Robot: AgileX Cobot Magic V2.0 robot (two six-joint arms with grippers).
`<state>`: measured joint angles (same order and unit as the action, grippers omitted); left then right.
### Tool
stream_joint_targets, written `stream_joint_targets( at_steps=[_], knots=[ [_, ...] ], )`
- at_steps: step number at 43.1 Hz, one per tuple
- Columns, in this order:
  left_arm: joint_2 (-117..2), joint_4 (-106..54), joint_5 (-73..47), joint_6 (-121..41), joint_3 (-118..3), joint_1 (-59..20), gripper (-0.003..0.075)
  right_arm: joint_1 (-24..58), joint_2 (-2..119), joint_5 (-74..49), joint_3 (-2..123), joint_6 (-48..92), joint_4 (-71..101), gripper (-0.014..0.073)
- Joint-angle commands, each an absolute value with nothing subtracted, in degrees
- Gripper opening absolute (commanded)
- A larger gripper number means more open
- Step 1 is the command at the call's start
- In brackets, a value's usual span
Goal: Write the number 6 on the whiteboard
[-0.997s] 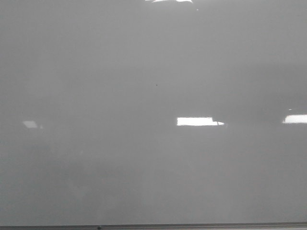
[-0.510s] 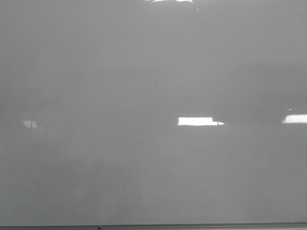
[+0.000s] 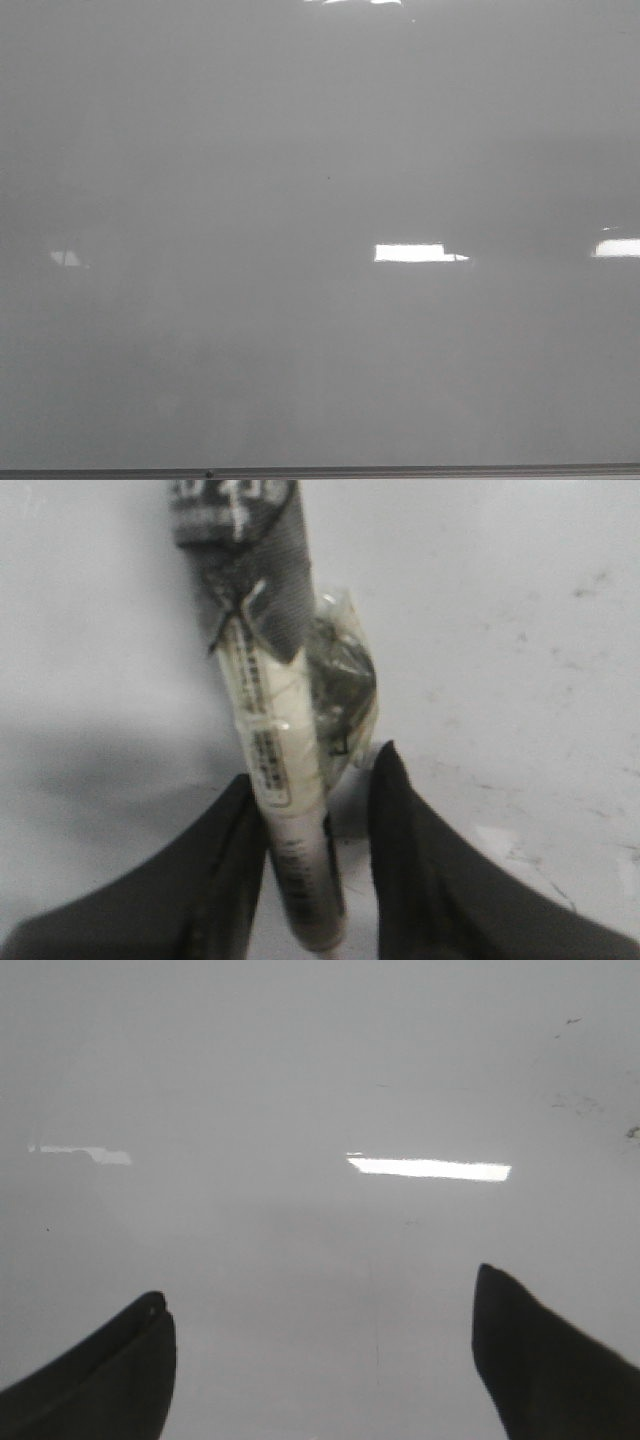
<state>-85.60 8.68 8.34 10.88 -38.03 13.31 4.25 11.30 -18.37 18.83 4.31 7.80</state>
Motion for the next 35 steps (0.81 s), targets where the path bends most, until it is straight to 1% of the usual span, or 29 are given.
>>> stream_joint_targets(
  at_steps=[1, 5, 6, 12, 16, 19, 26, 30, 35],
  knots=[
    [-83.2, 7.8, 8.4, 11.2, -39.7, 13.1, 0.0066, 4.0, 12.4, -13.9, 20.8, 4.6, 7.1, 0.0624],
    [-79.7, 9.6, 3.1, 11.2, -39.7, 12.6, -0.0013, 4.0, 12.4, -13.9, 20.8, 4.6, 7.1, 0.0624],
    [-78.7, 10.1, 2.1, 11.2, -39.7, 12.4, -0.0020, 4.0, 12.4, -13.9, 20.8, 4.6, 7.1, 0.0624],
    [-71.2, 11.1, -3.8, 11.2, -39.7, 10.3, -0.0020, 4.0, 12.4, -13.9, 20.8, 4.6, 7.1, 0.0624],
    [-66.7, 11.1, -7.8, 11.2, -39.7, 7.1, -0.0020, 4.0, 12.4, -13.9, 20.8, 4.6, 7.1, 0.0624],
    [-63.9, 11.1, -11.2, 10.2, -39.7, 3.1, -0.0020, 4.0, 12.4, -14.5, 20.9, 4.6, 7.1, 0.0624],
    [-59.6, 11.1, -20.2, -2.4, -39.8, -11.8, -0.0020, 4.0, 14.9, -20.0, 22.7, 4.7, 7.1, 0.0624],
    [-59.6, 11.1, -26.1, -5.2, -40.7, -21.1, -0.0020, 4.5, 18.8, -23.5, 25.0, 5.0, 7.1, 0.0624],
    [-61.2, 11.9, -36.2, -6.7, -43.5, -31.4, -0.0020, 8.5, 24.9, -26.8, 28.3, 7.9, 7.4, 0.0624]
  ],
)
